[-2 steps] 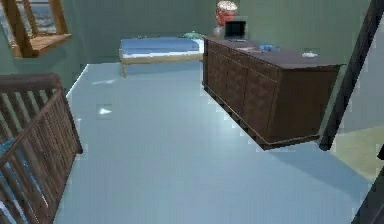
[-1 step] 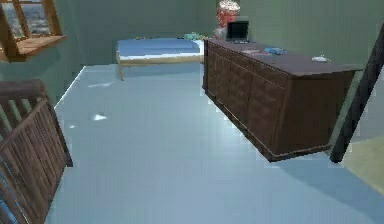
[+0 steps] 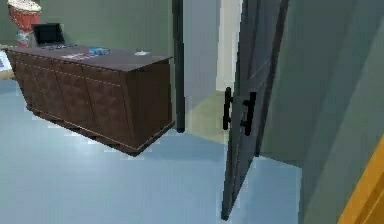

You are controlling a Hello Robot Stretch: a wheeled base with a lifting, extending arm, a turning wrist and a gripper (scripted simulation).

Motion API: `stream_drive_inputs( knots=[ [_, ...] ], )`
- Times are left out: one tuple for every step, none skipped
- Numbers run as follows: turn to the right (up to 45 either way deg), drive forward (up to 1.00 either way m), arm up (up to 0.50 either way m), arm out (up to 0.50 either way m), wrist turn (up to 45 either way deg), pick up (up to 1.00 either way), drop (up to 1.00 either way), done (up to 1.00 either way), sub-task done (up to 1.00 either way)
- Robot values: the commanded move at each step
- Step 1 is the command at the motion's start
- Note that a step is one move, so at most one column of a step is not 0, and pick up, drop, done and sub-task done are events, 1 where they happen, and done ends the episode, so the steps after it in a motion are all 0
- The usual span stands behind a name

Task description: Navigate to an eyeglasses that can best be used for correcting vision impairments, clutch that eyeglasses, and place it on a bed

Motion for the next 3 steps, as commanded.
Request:
stream_drive_inputs(
  knots=[
    [45.0,0.0,0.0,0.0,0.0,0.0,0.0,0.0,0.0],
    [45.0,0.0,0.0,0.0,0.0,0.0,0.0,0.0,0.0],
    [30.0,0.0,0.0,0.0,0.0,0.0,0.0,0.0,0.0]
  ],
)
